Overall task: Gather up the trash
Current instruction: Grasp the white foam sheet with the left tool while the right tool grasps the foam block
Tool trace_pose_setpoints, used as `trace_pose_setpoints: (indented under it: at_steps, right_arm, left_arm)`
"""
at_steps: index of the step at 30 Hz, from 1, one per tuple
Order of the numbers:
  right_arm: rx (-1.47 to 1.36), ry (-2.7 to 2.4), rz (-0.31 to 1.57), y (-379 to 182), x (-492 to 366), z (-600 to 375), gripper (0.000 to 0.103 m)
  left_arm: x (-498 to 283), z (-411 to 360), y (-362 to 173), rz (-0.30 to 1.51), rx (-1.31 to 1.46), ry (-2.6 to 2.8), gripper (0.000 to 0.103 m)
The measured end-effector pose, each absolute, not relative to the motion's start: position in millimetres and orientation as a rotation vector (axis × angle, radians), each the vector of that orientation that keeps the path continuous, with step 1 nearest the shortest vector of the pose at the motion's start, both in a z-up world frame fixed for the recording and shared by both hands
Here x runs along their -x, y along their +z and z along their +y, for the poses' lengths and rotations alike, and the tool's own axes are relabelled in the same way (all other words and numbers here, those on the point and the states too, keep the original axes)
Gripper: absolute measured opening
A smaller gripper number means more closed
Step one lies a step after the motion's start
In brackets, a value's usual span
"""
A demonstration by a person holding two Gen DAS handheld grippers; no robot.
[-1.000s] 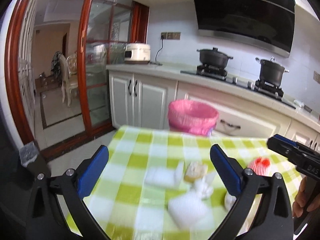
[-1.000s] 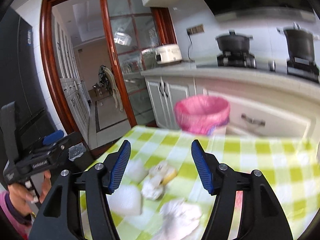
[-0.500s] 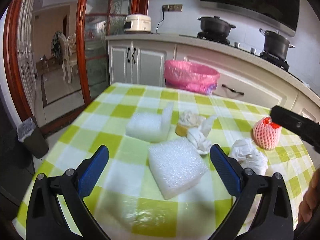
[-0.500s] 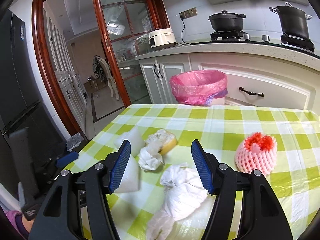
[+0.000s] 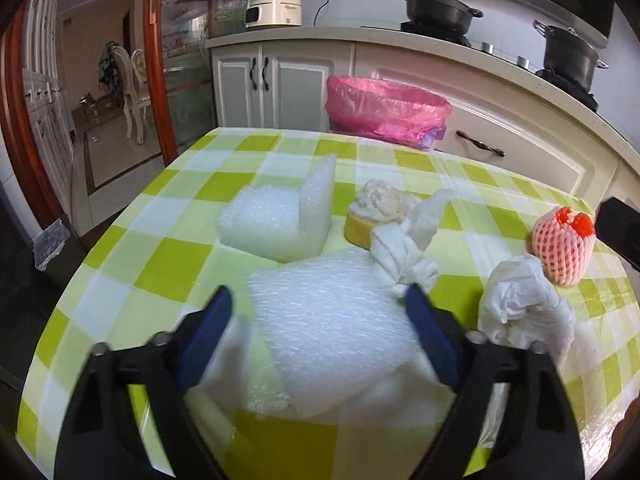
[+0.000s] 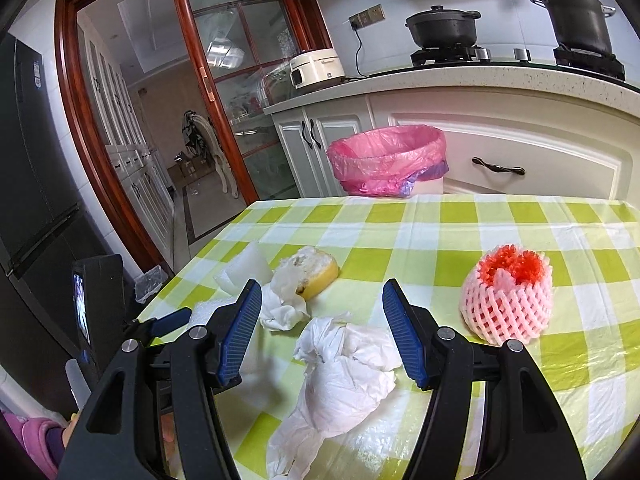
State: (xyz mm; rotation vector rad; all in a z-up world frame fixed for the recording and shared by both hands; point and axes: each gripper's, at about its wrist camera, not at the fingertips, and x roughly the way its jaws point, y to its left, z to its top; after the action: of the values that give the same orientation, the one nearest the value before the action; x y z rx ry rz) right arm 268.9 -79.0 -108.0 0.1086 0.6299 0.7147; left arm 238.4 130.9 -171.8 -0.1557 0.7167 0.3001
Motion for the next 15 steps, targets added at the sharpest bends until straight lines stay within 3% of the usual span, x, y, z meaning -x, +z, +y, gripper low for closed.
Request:
trace_pose_setpoints:
  at_steps: [15]
  right_arm:
    - [-0.068,0.757,0.672,-112,-264,-12,0.061]
  left_arm:
    - [-185,161,-137,0.582,0.096,0.327,0.07]
